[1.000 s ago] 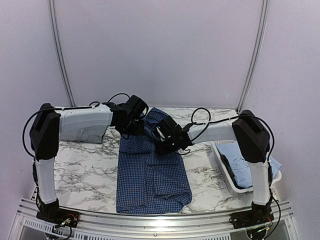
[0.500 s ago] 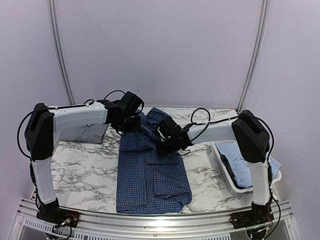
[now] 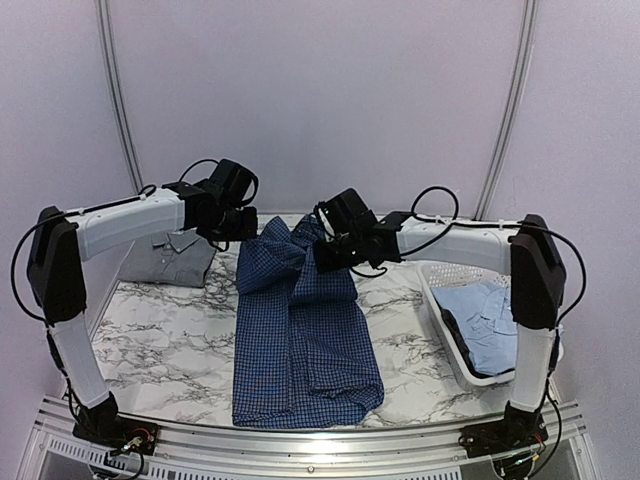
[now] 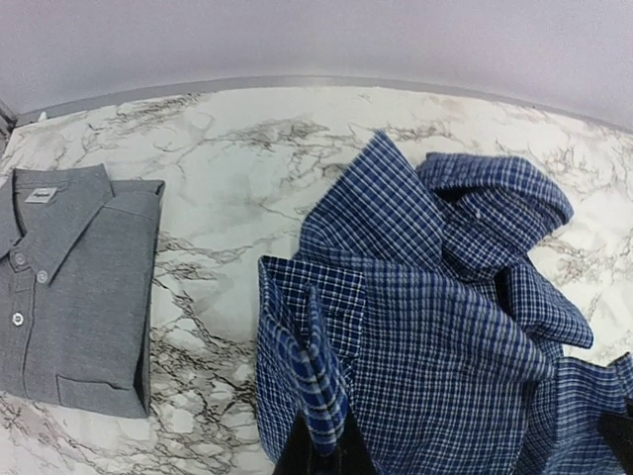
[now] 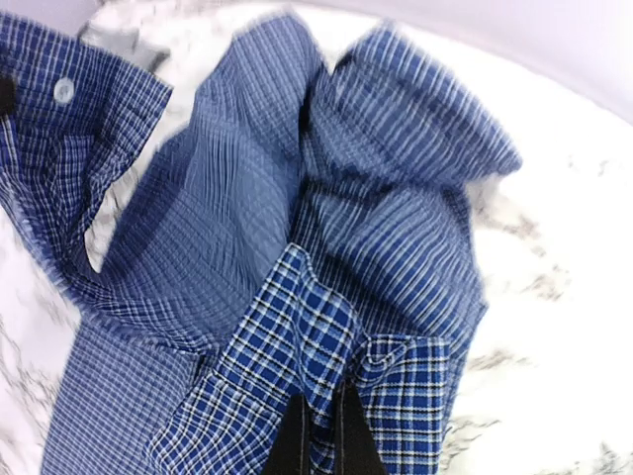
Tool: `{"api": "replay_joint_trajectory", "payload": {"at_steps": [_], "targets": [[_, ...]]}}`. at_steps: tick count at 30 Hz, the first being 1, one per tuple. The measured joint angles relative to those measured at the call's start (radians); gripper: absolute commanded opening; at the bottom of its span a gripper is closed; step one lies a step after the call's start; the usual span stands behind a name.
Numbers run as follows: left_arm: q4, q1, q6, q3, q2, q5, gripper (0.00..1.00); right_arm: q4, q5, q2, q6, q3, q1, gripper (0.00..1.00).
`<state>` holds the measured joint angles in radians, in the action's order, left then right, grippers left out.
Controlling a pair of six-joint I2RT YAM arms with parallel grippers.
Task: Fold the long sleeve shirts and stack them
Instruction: Flatten out the crumpled shirt at the center of the board.
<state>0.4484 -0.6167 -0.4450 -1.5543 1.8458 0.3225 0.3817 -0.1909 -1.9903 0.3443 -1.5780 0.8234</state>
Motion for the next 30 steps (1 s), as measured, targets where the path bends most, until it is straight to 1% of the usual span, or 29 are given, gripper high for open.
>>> {"api": "replay_joint_trajectory", "payload": {"at_steps": [3,7,10,12,17,22,27,30], "targets": [[0.000,0.039,0.011,0.000,-0.029,0.001,0.00,0.007,-0.018,0.032,-0.018,-0.031,-0.018,0.00],[0.001,0.095,0.032,-0.011,-0.050,0.012,0.00,0.018,-0.044,0.042,-0.048,-0.079,-0.084,0.00],[0.001,0.143,0.050,-0.039,-0.050,0.023,0.00,0.033,-0.074,0.041,-0.078,-0.116,-0.151,0.00],[0.002,0.181,0.061,-0.065,-0.049,0.030,0.00,0.046,-0.108,0.031,-0.105,-0.169,-0.202,0.00],[0.002,0.301,0.078,-0.153,-0.049,0.043,0.00,0.046,-0.189,0.002,-0.160,-0.301,-0.333,0.00],[0.006,0.402,0.093,-0.214,-0.049,0.047,0.00,0.047,-0.262,-0.008,-0.200,-0.391,-0.475,0.00],[0.014,0.473,0.101,-0.278,-0.049,0.054,0.00,0.048,-0.299,-0.010,-0.224,-0.439,-0.582,0.00],[0.029,0.503,0.113,-0.338,-0.043,0.053,0.00,0.049,-0.315,-0.022,-0.241,-0.474,-0.624,0.00]]}}
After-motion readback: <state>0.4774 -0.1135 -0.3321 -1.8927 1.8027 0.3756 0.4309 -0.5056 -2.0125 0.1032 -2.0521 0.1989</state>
